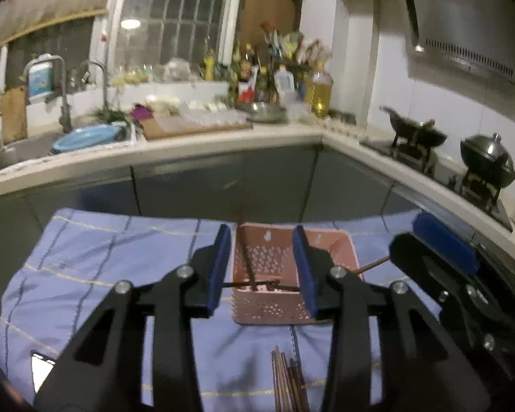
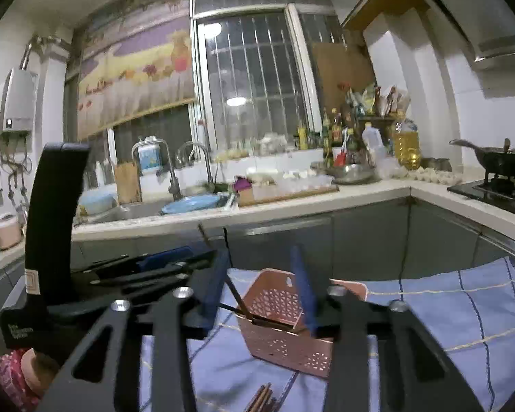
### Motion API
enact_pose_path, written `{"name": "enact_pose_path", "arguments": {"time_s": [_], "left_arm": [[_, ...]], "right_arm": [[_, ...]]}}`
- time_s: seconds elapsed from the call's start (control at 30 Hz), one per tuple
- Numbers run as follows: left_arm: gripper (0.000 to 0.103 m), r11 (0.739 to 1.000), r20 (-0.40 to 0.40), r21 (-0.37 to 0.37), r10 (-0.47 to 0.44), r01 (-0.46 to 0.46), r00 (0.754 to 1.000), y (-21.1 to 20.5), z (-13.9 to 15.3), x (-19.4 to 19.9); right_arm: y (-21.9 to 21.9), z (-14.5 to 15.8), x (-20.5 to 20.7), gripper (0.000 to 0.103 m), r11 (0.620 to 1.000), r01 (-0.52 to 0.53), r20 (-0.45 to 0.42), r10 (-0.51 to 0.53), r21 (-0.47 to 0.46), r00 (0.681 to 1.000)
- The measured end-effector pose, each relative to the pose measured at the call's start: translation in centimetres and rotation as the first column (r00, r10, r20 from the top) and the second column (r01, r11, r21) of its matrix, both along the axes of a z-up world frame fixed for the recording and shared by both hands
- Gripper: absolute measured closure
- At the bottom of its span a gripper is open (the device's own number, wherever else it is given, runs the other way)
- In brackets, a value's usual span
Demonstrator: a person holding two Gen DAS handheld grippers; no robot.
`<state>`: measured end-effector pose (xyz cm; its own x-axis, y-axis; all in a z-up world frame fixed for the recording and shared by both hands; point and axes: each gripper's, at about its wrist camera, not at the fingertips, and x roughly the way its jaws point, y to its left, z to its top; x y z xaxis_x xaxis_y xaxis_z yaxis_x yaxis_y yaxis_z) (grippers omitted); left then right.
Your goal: Organize utensils
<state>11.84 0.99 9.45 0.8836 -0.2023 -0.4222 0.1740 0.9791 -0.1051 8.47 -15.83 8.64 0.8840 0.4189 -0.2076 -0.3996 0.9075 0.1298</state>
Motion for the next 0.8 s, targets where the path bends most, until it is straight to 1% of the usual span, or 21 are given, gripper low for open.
{"name": "enact_pose_path", "arguments": {"time_s": [0.1, 0.23, 0.33, 0.4, 0.5, 0.57, 0.6, 0.63, 0.67, 0.7, 0.73, 0.77, 0.8], "left_arm": [[0.066, 1.0, 0.048, -0.002, 0.012, -0.012, 0.999, 0.8, 1.2, -2.7], [0.062, 1.0, 0.108, -0.003, 0.016, -0.016, 0.994, 1.8, 2.1, -6.5], [0.06, 1.0, 0.133, 0.011, -0.002, 0.001, 0.991, 2.3, 1.9, -9.2], [0.06, 1.0, 0.135, 0.023, -0.019, 0.016, 0.991, 2.7, 1.4, -10.8], [0.06, 0.999, 0.112, 0.022, -0.038, 0.036, 0.993, 3.3, 0.4, -12.3], [0.06, 0.998, 0.074, 0.013, -0.055, 0.054, 0.996, 3.5, -0.7, -12.9], [0.06, 0.997, 0.038, 0.008, -0.072, 0.072, 0.997, 3.6, -1.6, -13.1], [0.06, 0.997, 0.02, 0.009, -0.081, 0.081, 0.997, 3.5, -2.1, -13.2], [0.06, 0.996, 0.001, 0.013, -0.089, 0.089, 0.996, 3.5, -2.8, -13.4], [0.06, 0.995, -0.021, 0.023, -0.093, 0.094, 0.995, 3.4, -3.7, -13.5], [0.06, 0.995, -0.042, 0.031, -0.094, 0.096, 0.995, 3.3, -4.6, -13.5], [0.06, 0.994, -0.067, 0.034, -0.097, 0.099, 0.993, 3.3, -5.4, -13.4], [0.06, 0.993, -0.111, 0.028, -0.108, 0.111, 0.988, 3.3, -6.5, -13.2]], "right_arm": [[-0.5, 1.2, -2.9, 0.058, 0.999, 0.015, 0.042, -0.016, 0.034, 0.999], [-1.4, 2.0, -6.2, 0.057, 0.995, 0.03, 0.068, -0.037, 0.091, 0.997], [-2.2, 1.5, -8.7, 0.057, 0.991, 0.047, 0.055, -0.054, 0.128, 0.997], [-2.6, 0.9, -9.6, 0.057, 0.989, 0.059, 0.034, -0.064, 0.137, 0.997], [-3.2, -1.1, -10.7, 0.057, 0.987, 0.081, -0.036, -0.077, 0.141, 0.996], [-3.3, -3.1, -10.8, 0.057, 0.988, 0.094, -0.118, -0.08, 0.119, 0.99], [-3.3, -4.6, -10.6, 0.057, 0.989, 0.103, -0.177, -0.084, 0.103, 0.981], [-3.2, -5.7, -10.4, 0.058, 0.99, 0.109, -0.226, -0.085, 0.093, 0.97], [-3.1, -6.9, -10.2, 0.058, 0.99, 0.113, -0.28, -0.086, 0.083, 0.956], [-3.0, -8.2, -9.8, 0.06, 0.991, 0.114, -0.336, -0.082, 0.075, 0.938], [-2.7, -9.8, -9.4, 0.063, 0.992, 0.11, -0.401, -0.078, 0.057, 0.913], [-2.3, -10.9, -9.1, 0.067, 0.994, 0.105, -0.443, -0.08, 0.033, 0.893], [-1.8, -12.0, -8.8, 0.07, 0.995, 0.096, -0.48, -0.082, 0.005, 0.874]]}}
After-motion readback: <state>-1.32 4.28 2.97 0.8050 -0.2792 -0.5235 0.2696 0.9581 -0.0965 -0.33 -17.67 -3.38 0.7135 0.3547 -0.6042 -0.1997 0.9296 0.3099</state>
